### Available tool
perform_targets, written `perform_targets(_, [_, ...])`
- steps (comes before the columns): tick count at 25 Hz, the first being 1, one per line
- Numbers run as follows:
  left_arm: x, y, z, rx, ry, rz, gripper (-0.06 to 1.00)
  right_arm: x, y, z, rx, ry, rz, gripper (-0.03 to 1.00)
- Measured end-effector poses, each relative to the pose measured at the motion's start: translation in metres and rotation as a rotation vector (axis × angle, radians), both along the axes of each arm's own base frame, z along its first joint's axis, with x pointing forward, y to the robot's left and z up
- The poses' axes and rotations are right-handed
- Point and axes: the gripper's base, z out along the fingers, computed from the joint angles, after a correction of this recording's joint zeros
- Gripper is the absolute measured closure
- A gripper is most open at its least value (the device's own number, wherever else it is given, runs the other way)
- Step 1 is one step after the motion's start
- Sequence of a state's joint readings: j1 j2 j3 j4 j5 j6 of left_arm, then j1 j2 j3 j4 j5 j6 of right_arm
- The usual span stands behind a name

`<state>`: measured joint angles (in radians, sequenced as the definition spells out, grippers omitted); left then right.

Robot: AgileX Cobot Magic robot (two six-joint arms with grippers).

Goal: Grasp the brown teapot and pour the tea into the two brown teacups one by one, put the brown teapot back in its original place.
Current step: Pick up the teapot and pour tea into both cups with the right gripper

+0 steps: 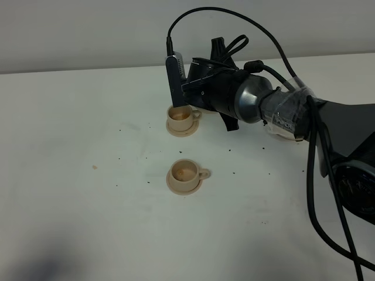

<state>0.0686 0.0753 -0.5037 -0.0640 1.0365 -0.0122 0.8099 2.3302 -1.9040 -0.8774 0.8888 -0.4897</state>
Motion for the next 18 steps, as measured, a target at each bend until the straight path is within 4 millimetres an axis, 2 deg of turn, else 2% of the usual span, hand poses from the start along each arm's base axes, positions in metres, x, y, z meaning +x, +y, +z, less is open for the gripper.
perform_targets(18, [0.0000, 0.0000, 0.0000, 0.000, 0.000, 0.000, 0.70, 0.0007, 0.0000, 0.0011, -0.032, -0.013, 0.024, 0.86])
